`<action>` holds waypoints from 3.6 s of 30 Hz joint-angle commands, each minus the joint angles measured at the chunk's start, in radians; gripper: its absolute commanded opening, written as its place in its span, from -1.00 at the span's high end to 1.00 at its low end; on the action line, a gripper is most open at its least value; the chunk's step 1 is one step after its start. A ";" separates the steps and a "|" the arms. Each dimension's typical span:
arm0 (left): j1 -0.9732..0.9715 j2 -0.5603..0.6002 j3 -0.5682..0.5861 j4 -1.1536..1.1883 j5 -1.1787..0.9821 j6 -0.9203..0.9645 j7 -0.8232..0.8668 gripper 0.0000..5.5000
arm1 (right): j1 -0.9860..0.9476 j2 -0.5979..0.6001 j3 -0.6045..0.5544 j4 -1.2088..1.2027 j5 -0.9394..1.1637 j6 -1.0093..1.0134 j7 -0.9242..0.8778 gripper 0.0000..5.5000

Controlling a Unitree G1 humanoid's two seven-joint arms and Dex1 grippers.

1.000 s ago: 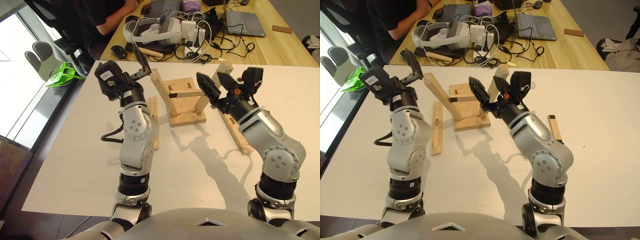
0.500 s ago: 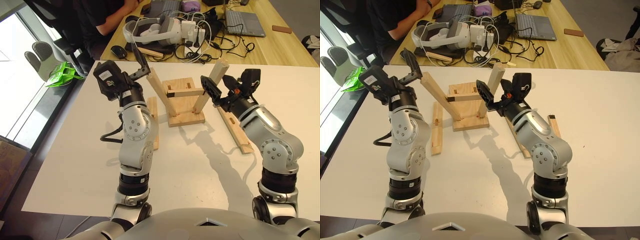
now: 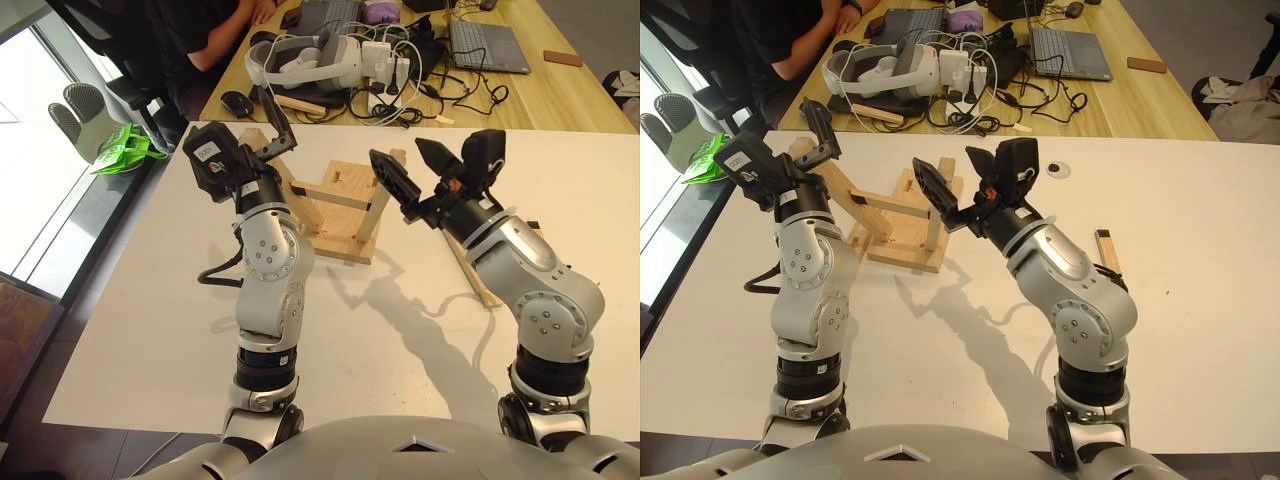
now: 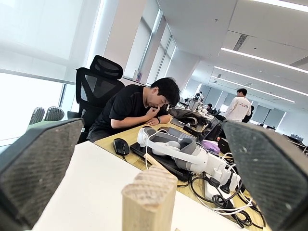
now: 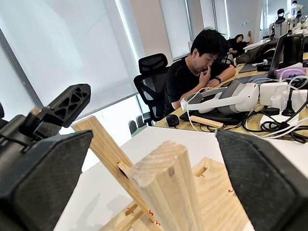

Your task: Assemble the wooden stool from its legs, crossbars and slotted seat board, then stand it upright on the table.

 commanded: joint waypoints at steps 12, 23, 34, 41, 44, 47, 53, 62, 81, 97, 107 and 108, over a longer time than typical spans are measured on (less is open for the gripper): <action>0.010 -0.082 0.024 0.006 0.015 0.008 -0.001 -0.96 | 0.034 -0.103 0.137 0.094 -0.326 -0.075 0.040 -0.72; 0.014 -0.084 0.025 0.002 0.021 0.003 -0.001 -0.96 | -0.075 -0.216 0.037 0.245 -0.435 -0.170 0.136 -0.72; 0.017 -0.082 0.030 -0.005 0.022 0.012 -0.004 -0.96 | -0.169 -0.311 0.001 0.393 -0.551 -0.306 0.229 -0.72; 0.017 -0.079 0.036 -0.008 0.019 0.025 -0.011 -0.96 | -0.173 -0.416 0.027 0.502 -0.680 -0.428 0.286 -0.72; 0.015 -0.073 0.036 -0.008 0.014 0.041 -0.026 -0.96 | -0.203 -0.353 -0.024 0.474 -0.621 -0.464 0.277 -0.72; 0.030 -0.043 0.021 -0.028 0.020 0.079 -0.065 -0.96 | -0.247 -0.241 -0.098 0.379 -0.475 -0.442 0.257 -0.72; 0.115 0.004 0.012 -0.109 0.037 0.148 -0.155 -0.96 | -0.234 -0.083 -0.135 0.151 -0.159 -0.224 0.189 -0.51; 0.109 -0.022 0.008 -0.102 0.077 0.160 -0.183 -0.96 | -0.056 -0.048 -0.054 0.201 -0.222 -0.116 0.074 0.04; 0.038 -0.070 -0.080 -0.114 0.101 0.384 -0.184 -0.96 | -0.085 -0.063 0.110 0.515 -0.430 -0.089 0.149 0.11; 0.029 -0.067 -0.058 -0.124 0.098 0.410 -0.181 -0.96 | -0.150 0.013 0.083 0.667 -0.441 -0.085 0.104 0.11; -0.008 -0.037 0.008 -0.125 0.100 0.380 -0.179 -0.96 | -0.220 0.072 0.033 0.641 -0.442 -0.205 0.119 0.11; -0.038 -0.017 0.045 -0.128 0.097 0.368 -0.184 -0.96 | -0.226 0.078 0.026 0.631 -0.438 -0.208 0.118 0.11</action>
